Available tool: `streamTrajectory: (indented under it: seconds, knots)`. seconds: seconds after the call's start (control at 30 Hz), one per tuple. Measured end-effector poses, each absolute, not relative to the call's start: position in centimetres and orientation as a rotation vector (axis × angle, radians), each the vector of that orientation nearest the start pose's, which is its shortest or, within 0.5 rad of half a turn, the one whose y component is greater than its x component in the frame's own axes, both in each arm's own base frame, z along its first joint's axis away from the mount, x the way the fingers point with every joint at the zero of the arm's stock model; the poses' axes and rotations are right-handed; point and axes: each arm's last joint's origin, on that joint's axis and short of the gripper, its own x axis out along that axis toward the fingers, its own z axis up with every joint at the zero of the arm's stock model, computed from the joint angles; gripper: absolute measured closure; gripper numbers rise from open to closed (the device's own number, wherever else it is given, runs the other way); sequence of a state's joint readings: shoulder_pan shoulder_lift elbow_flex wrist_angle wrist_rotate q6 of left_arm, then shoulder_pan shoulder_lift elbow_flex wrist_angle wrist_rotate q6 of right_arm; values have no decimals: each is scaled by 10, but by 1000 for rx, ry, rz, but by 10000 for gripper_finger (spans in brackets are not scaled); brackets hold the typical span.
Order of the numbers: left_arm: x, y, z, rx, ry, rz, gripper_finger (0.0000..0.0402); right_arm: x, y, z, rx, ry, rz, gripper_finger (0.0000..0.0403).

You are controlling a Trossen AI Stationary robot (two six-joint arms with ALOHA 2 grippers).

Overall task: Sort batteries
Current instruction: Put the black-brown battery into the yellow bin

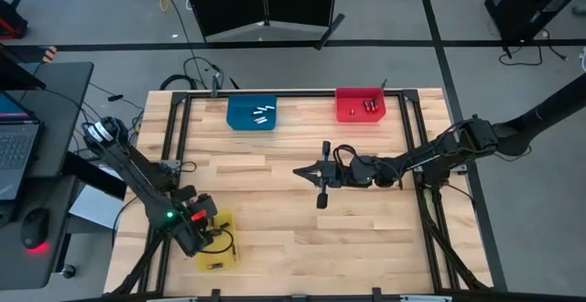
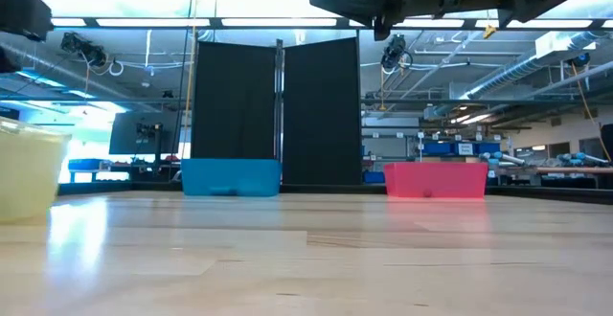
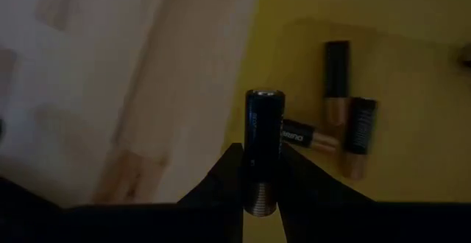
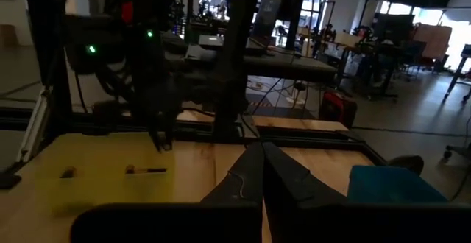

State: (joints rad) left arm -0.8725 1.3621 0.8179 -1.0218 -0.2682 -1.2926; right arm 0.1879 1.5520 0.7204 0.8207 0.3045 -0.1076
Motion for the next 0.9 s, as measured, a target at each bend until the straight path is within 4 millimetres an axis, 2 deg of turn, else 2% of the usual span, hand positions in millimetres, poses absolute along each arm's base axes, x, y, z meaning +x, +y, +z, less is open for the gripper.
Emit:
streamTrajectory:
  seconds: [0.23, 0.37, 0.57, 0.9]
  knots:
    - [140, -143, 186, -129, 1196, 483, 346, 316, 51, 226, -107, 18, -138, 393]
    - [145, -143, 186, -108, 1184, 450, 346, 316, 50, 226, -107, 18, -140, 393]
    - [155, -154, 186, -188, 1189, 290, 346, 316, 50, 223, -90, 41, -140, 393]
    - [170, -138, 162, -273, 1230, 353, 346, 315, 51, 222, -83, 52, -137, 393]
